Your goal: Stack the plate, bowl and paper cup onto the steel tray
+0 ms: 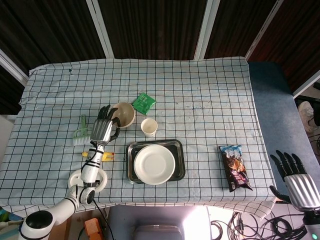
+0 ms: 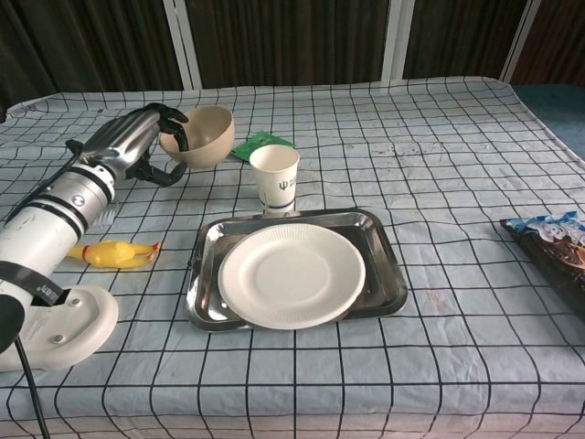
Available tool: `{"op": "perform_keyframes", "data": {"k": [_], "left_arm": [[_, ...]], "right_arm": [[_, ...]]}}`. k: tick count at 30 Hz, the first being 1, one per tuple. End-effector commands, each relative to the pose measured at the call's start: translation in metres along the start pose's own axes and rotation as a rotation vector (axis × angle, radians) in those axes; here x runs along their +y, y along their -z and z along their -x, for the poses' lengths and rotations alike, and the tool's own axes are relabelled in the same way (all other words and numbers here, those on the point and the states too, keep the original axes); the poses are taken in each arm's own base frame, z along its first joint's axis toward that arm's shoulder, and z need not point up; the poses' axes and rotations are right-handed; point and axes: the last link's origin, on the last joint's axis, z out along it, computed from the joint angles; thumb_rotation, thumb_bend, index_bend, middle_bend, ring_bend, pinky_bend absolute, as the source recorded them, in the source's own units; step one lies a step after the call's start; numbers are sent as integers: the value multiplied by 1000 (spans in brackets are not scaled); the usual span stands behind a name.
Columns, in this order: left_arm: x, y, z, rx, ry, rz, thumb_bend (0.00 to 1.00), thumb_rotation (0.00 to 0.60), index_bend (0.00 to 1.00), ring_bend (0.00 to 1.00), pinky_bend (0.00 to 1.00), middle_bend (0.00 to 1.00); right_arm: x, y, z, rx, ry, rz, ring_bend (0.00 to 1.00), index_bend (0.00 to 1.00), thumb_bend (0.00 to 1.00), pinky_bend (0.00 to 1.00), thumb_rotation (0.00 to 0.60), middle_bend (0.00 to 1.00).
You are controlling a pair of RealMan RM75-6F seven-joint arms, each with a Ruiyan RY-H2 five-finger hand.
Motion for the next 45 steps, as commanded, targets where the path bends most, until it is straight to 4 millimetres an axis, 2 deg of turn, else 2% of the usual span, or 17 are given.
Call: {"op": "perform_keyframes", "data": {"k": [1,4,6,7,10,15,18,22,25,28,36,45], "left_arm": [[0,14,-10,47,37,56,457,600,678,0,83,163],[1,20,-13,60,42,76,458,600,679,0,81,164],[3,33,-17,78,43,113,458,600,681,0,75,170],[7,47,-20,80,37,151,456,600,681,4,69,178],[29,85,-22,29,-8,256,447,600,684,19,52,195],[56,124,-27,-51,6,330,446,600,685,19,47,195],[68,143,-29,-86,51,365,446,600,686,19,43,194],[79,159,-26,-128,85,386,448,600,688,18,30,197],[88,161,-21,-146,91,396,448,600,688,19,26,202],[100,159,-6,-169,88,403,448,600,687,20,26,209],[120,146,19,-175,27,428,444,600,685,20,16,210],[117,132,30,-174,-27,396,441,600,673,19,1,210]], "right_arm": [[-1,1,0,0,0,-4,0,0,161,0,600,0],[-1,1,0,1,1,-4,0,0,161,0,600,0],[-2,1,1,2,2,-4,0,0,161,0,600,0],[-3,0,2,-1,2,-3,0,0,161,0,600,0],[-10,-2,7,-10,6,-21,0,0,161,0,600,0],[-11,0,9,-24,11,-30,0,0,161,0,600,0],[-10,1,7,-25,2,-27,0,0,161,0,600,0],[-10,5,3,-8,-13,-37,0,0,161,0,600,0],[-11,7,3,-8,-13,-45,0,0,161,0,600,0],[-12,8,4,-17,-13,-48,0,0,161,0,600,0],[-9,9,7,-51,-4,-52,0,0,161,0,600,0],[-6,12,5,-53,-5,-50,0,0,161,0,600,0]]}}
